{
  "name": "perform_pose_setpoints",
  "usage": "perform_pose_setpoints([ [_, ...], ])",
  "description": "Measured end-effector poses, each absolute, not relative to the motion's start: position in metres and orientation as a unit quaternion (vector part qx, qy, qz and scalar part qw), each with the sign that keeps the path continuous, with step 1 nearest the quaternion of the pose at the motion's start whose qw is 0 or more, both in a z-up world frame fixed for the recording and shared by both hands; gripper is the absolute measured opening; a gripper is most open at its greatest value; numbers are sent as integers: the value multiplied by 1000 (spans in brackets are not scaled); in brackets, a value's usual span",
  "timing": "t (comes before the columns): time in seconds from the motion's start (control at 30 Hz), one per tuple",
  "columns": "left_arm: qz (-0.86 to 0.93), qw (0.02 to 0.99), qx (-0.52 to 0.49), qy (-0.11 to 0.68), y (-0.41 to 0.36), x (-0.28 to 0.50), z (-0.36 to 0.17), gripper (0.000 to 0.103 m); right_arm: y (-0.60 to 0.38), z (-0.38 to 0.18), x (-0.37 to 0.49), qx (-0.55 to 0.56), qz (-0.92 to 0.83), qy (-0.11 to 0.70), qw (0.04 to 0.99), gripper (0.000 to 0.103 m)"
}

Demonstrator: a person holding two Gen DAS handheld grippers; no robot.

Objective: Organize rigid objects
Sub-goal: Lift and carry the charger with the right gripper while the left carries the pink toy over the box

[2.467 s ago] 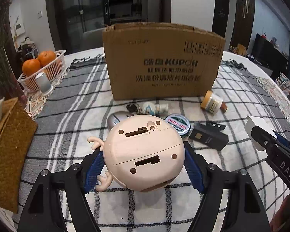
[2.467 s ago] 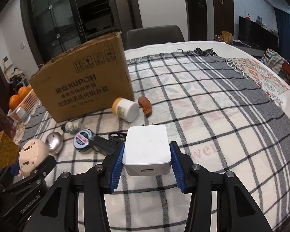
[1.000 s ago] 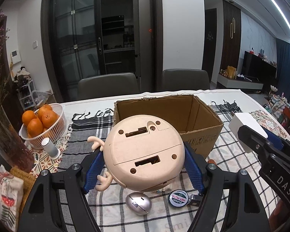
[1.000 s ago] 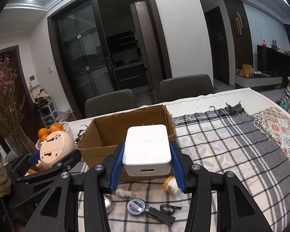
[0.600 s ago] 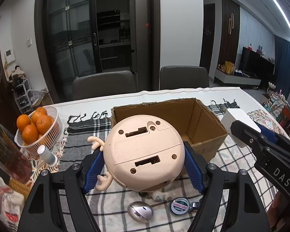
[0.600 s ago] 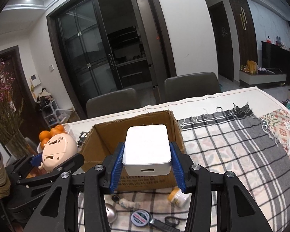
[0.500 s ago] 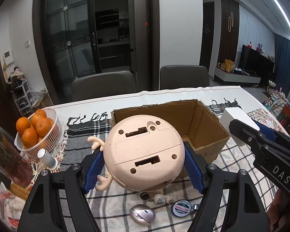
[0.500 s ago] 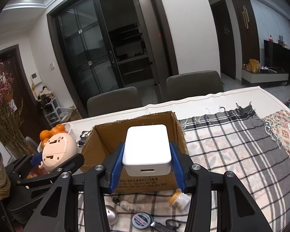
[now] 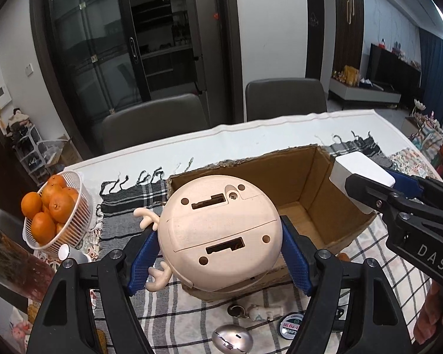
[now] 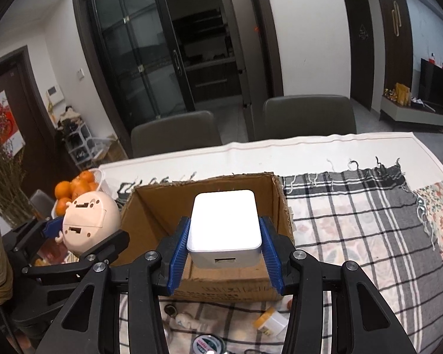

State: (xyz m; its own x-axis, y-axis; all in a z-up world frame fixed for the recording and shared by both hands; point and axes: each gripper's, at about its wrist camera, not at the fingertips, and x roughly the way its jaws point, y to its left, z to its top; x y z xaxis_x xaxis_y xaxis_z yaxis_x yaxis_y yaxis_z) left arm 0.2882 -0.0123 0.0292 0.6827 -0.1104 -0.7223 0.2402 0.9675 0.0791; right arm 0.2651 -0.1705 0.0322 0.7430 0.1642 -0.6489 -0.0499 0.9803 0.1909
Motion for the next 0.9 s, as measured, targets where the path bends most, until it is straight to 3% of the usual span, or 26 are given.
perform_pose_setpoints([
  [0.9,-101,853,124,496,-29,345,-10,76,-172,-13,332,69,67,497,862,47],
])
